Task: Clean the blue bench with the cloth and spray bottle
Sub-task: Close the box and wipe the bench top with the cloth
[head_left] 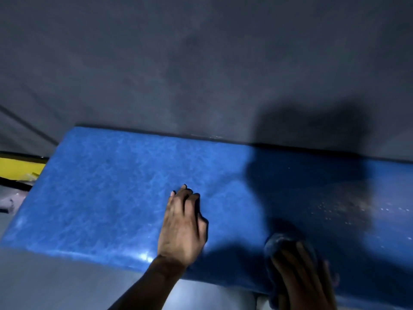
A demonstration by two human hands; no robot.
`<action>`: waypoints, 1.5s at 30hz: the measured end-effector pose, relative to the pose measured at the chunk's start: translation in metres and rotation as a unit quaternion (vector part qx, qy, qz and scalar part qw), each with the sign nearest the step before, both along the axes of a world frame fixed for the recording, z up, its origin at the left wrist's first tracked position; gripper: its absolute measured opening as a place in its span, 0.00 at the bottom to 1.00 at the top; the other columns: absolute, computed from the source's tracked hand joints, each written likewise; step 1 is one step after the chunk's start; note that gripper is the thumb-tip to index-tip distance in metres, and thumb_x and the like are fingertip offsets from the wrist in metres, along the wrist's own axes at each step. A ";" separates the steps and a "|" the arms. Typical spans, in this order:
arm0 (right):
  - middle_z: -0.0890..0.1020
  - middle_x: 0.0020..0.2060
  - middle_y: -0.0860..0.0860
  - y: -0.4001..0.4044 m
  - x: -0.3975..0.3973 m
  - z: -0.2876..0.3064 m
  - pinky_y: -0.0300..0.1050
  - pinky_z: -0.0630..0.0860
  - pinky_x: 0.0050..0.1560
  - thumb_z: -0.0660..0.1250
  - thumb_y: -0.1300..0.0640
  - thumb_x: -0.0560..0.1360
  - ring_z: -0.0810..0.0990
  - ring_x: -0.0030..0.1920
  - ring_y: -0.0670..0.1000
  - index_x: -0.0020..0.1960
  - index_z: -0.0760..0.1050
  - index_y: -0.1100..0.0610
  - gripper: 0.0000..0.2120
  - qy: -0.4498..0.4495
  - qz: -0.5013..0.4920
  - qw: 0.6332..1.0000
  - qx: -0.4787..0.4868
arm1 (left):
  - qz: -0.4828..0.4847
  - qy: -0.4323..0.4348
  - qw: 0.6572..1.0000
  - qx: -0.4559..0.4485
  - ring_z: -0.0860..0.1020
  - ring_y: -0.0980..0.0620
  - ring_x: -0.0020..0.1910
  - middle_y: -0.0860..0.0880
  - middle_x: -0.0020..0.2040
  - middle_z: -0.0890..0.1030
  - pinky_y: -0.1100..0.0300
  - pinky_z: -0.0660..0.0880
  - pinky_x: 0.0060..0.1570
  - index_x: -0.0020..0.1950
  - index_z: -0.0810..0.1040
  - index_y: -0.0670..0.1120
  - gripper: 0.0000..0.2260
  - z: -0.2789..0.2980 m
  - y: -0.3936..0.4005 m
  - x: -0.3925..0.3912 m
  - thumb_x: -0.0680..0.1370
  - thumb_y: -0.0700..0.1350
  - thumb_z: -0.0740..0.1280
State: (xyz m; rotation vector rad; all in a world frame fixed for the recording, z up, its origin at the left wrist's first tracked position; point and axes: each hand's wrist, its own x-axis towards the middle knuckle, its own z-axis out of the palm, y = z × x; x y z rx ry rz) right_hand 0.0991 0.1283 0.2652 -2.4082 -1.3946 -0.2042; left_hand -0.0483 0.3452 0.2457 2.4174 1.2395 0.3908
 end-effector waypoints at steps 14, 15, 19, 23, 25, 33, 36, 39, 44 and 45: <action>0.66 0.78 0.56 0.024 0.007 -0.027 0.73 0.59 0.72 0.60 0.47 0.76 0.63 0.77 0.65 0.71 0.74 0.42 0.24 0.030 -0.073 0.992 -0.099 | -0.005 -0.029 0.999 0.020 0.67 0.41 0.77 0.41 0.72 0.72 0.43 0.59 0.79 0.67 0.76 0.41 0.18 -0.005 -0.043 0.062 0.77 0.40 0.62; 0.65 0.79 0.56 0.031 0.018 -0.029 0.73 0.58 0.73 0.61 0.48 0.75 0.61 0.78 0.64 0.73 0.72 0.41 0.25 0.029 -0.047 0.993 -0.103 | -0.003 -0.032 0.999 0.024 0.67 0.41 0.77 0.41 0.72 0.72 0.44 0.59 0.79 0.67 0.76 0.41 0.18 -0.007 -0.043 0.062 0.77 0.41 0.61; 0.67 0.77 0.55 0.084 0.072 -0.032 0.74 0.56 0.74 0.60 0.50 0.79 0.61 0.78 0.64 0.74 0.70 0.43 0.23 0.040 0.019 0.996 -0.080 | 0.003 -0.041 0.999 0.031 0.67 0.42 0.78 0.42 0.73 0.72 0.45 0.58 0.79 0.67 0.76 0.42 0.18 -0.014 -0.042 0.062 0.77 0.41 0.62; 0.66 0.77 0.55 0.145 0.125 -0.029 0.71 0.53 0.76 0.58 0.50 0.81 0.59 0.79 0.61 0.74 0.69 0.44 0.21 0.043 0.035 0.993 -0.104 | 0.001 -0.041 0.998 0.041 0.67 0.42 0.78 0.42 0.73 0.72 0.43 0.59 0.79 0.67 0.76 0.42 0.18 -0.018 -0.043 0.063 0.78 0.41 0.61; 0.62 0.79 0.52 0.162 0.143 -0.031 0.70 0.50 0.76 0.59 0.51 0.81 0.56 0.79 0.59 0.74 0.67 0.42 0.22 0.046 0.041 0.989 -0.135 | -0.001 -0.048 0.998 0.046 0.67 0.42 0.78 0.42 0.73 0.72 0.43 0.60 0.78 0.67 0.76 0.42 0.18 -0.019 -0.043 0.063 0.77 0.42 0.60; 0.63 0.78 0.50 0.157 0.154 -0.025 0.74 0.52 0.74 0.57 0.47 0.81 0.56 0.80 0.57 0.74 0.66 0.39 0.21 0.035 0.045 0.988 -0.143 | -0.002 -0.062 0.997 0.056 0.68 0.40 0.76 0.40 0.72 0.73 0.42 0.61 0.78 0.67 0.76 0.41 0.18 -0.017 -0.047 0.062 0.78 0.41 0.61; 0.62 0.78 0.50 0.123 0.137 -0.022 0.73 0.52 0.75 0.58 0.48 0.81 0.54 0.80 0.58 0.74 0.62 0.38 0.22 0.065 0.019 0.989 -0.135 | 0.002 -0.050 0.997 0.054 0.69 0.38 0.76 0.39 0.71 0.74 0.42 0.61 0.78 0.67 0.77 0.39 0.17 -0.012 -0.050 0.062 0.77 0.38 0.64; 0.66 0.77 0.53 0.068 0.115 -0.014 0.70 0.56 0.75 0.60 0.49 0.80 0.60 0.78 0.61 0.74 0.68 0.42 0.22 0.064 0.025 0.991 -0.115 | 0.002 -0.032 0.999 0.036 0.68 0.38 0.76 0.38 0.72 0.73 0.41 0.61 0.78 0.67 0.76 0.39 0.18 -0.005 -0.051 0.061 0.76 0.37 0.66; 0.70 0.76 0.53 -0.031 0.080 -0.005 0.68 0.61 0.74 0.62 0.54 0.74 0.63 0.78 0.62 0.71 0.75 0.46 0.25 0.092 0.028 0.993 -0.062 | 0.006 -0.015 1.000 0.005 0.67 0.36 0.77 0.36 0.74 0.71 0.39 0.60 0.77 0.69 0.75 0.38 0.20 0.007 -0.061 0.065 0.76 0.36 0.67; 0.70 0.76 0.53 -0.046 0.076 -0.004 0.69 0.61 0.74 0.61 0.53 0.73 0.62 0.78 0.61 0.71 0.75 0.46 0.26 0.094 0.032 0.993 -0.071 | 0.009 -0.019 1.000 -0.001 0.67 0.35 0.76 0.35 0.73 0.71 0.38 0.61 0.77 0.68 0.75 0.37 0.20 0.010 -0.067 0.068 0.76 0.35 0.67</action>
